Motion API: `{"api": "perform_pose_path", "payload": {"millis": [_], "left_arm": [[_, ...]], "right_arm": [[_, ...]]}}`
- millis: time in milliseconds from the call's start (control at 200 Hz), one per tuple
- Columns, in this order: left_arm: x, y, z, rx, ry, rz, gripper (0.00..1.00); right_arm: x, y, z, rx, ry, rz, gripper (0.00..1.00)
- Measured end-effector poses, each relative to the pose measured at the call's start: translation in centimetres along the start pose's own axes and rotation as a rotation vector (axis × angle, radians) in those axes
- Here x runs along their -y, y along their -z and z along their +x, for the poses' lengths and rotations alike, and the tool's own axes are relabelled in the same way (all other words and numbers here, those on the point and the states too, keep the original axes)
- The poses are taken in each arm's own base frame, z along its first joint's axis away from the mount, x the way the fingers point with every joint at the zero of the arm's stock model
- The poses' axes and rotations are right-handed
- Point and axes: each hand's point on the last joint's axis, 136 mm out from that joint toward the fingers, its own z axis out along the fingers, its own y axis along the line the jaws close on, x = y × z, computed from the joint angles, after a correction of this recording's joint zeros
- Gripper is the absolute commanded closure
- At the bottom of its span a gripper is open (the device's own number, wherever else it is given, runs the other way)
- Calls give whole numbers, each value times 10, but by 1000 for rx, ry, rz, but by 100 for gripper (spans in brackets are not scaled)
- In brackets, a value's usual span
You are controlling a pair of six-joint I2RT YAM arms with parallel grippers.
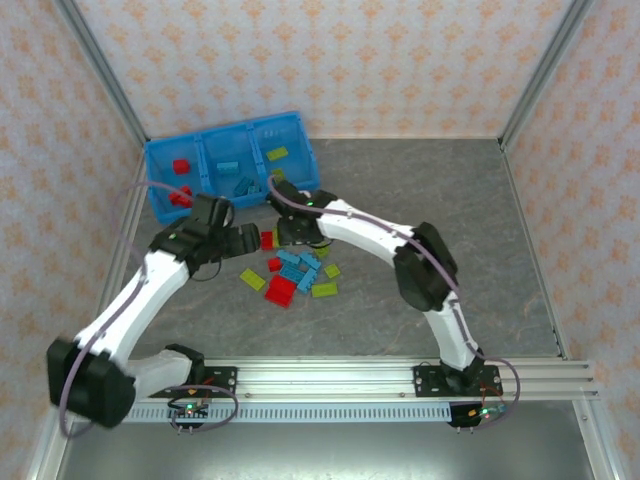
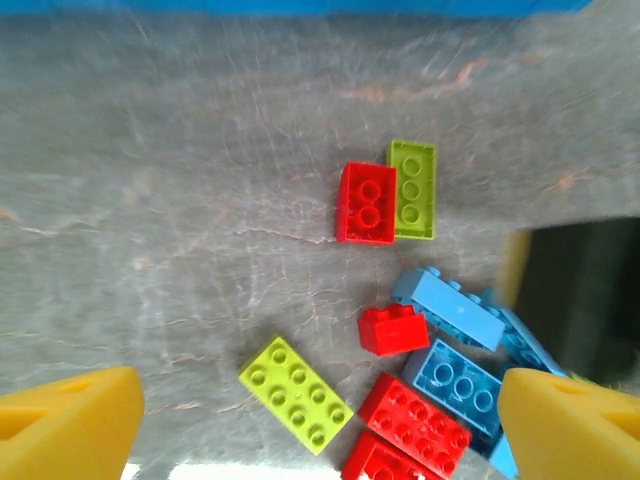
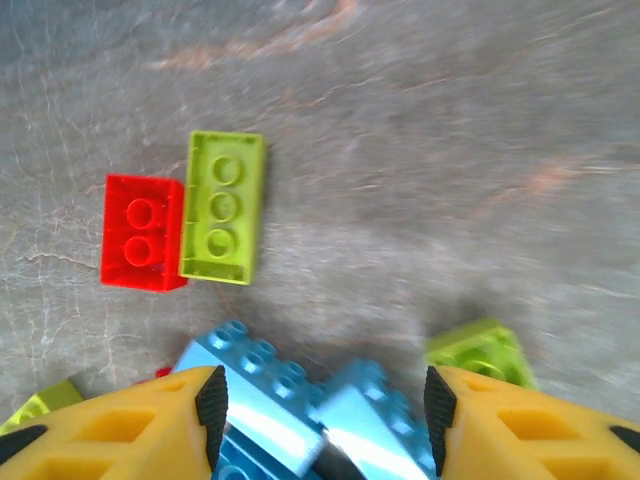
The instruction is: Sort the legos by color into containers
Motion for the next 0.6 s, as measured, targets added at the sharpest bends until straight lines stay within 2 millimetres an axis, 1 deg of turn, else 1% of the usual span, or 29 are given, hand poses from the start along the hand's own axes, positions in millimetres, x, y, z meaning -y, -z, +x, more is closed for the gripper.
{"api": "perform_pose_path", "payload": {"millis": [115, 160, 225, 305, 425, 505, 601], "left_arm": [[9, -38, -5, -71, -1, -22, 11], [13, -52, -9, -88, -2, -28, 12], [17, -69, -14, -103, -5, -31, 14], [20, -86, -17, -121, -8, -41, 19], [21, -107, -18, -147, -19, -61, 31], [21, -116, -17, -158, -33, -67, 34], [20, -122, -14, -170, -36, -72, 41]], "right_arm": [[28, 33, -11, 56, -63, -10, 42], [36, 41, -12, 71, -76, -8, 42], [43, 49, -9, 79, -81, -5, 42], [45, 50, -3, 73, -76, -3, 42], [47, 46, 5, 56, -69, 7, 42], [48, 45, 5, 56, -70, 7, 42], [48, 45, 5, 56, -69, 7, 42]]}}
